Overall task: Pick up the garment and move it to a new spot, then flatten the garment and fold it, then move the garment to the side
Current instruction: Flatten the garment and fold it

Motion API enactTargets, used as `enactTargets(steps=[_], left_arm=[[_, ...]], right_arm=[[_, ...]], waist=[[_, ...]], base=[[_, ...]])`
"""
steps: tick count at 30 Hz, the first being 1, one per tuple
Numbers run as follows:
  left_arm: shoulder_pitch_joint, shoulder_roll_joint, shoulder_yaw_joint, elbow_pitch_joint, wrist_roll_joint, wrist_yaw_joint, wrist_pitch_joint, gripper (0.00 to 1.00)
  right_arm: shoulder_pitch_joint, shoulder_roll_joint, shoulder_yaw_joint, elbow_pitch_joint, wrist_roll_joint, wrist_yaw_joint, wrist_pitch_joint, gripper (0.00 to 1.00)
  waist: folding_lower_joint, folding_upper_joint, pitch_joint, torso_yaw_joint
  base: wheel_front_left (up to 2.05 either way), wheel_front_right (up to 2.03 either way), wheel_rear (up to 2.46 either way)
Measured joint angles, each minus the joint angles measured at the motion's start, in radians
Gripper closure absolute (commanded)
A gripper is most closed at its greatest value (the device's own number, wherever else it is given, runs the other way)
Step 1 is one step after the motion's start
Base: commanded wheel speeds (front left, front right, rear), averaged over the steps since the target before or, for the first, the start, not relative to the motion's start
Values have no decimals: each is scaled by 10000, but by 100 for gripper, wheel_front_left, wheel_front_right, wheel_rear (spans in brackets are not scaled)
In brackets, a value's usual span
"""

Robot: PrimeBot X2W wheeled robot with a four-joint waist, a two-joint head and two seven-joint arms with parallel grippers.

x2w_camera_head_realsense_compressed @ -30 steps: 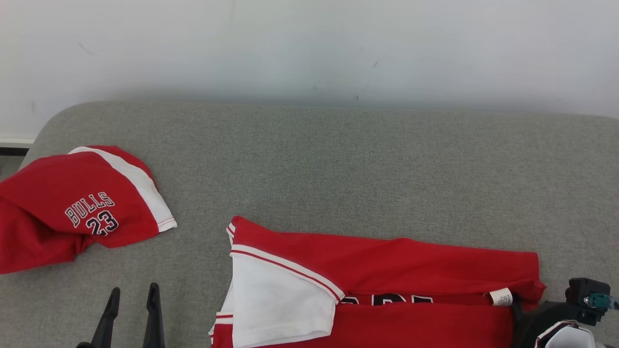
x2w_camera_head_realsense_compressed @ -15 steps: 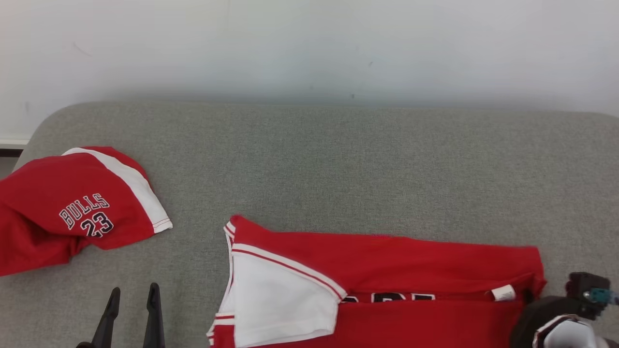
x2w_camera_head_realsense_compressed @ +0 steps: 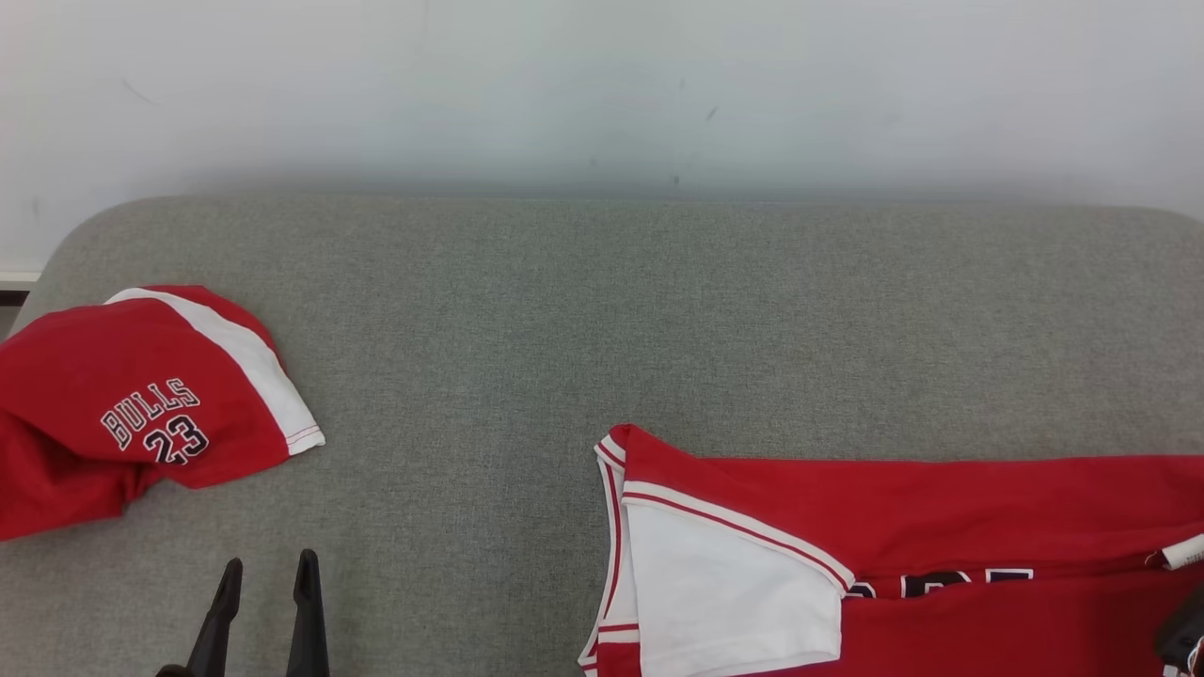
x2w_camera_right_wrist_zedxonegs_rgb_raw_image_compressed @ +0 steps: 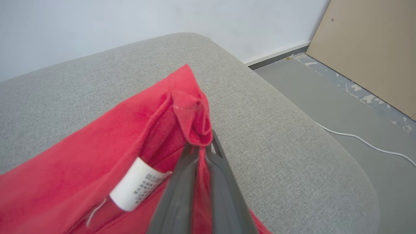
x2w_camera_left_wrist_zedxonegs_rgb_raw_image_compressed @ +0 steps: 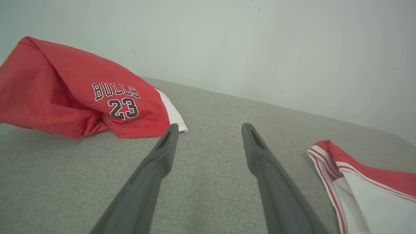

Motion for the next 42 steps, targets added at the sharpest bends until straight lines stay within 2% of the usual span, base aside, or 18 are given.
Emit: enactTargets(steps=[5, 8, 9, 10, 11, 15, 21, 28, 34, 41, 42], left_arm=[[-12, -48, -58, 15, 12, 0, 0, 0], [-12, -46, -82, 42, 10, 0, 0, 0], [-12, -46, -84, 52, 6, 0, 0, 0], [-9, -36, -90, 81, -15, 0, 0, 0], [-6, -35, -86, 90, -23, 0, 0, 0], [9, -35, -107, 107, -63, 0, 0, 0], [3, -44, -201, 150, -96, 0, 0, 0], [-46, -54, -355, 226, -113, 0, 0, 0], [-129, -50, -502, 337, -157, 0, 0, 0], [-155, -17, -523, 374, -188, 0, 0, 0], [-147, -19, -523, 378, -194, 0, 0, 0]], right_arm=[[29, 0, 98, -410, -347, 0, 303, 100], [198, -15, 802, -587, 230, -2, 652, 100], [276, -10, 1164, -656, 523, 0, 788, 100], [588, -10, 2117, -972, 813, 0, 1122, 100], [781, -10, 2658, -1193, 934, 0, 1304, 100], [1384, -10, 4978, -2169, 2731, -2, 1958, 100], [1886, -6, 7499, -3124, 4006, -2, 2299, 100], [1409, -13, 8913, -2539, 4357, -4, 1987, 100], [575, -2, 10195, -1256, 4558, -4, 1712, 100], [271, -4, 10562, -286, 4614, -4, 1375, 100], [229, -4, 10546, -211, 4625, -4, 1273, 91]], waist=[[0, 0, -13, 12], [0, 0, -43, 35], [0, 0, -57, 43], [0, 0, -84, 58], [0, 0, -95, 61], [0, 0, -132, 59], [0, -1, -129, 84], [0, 0, -91, 206], [0, 0, -107, 415], [0, 0, -193, 716], [0, 0, -209, 739]], base=[[0, 0, 0], [0, 0, 0], [0, 0, 0], [0, 0, 0], [0, 0, 0], [0, 0, 0], [0, 0, 0], [0, 0, 0], [0, 0, 0], [0, 0, 0], [0, 0, 0]])
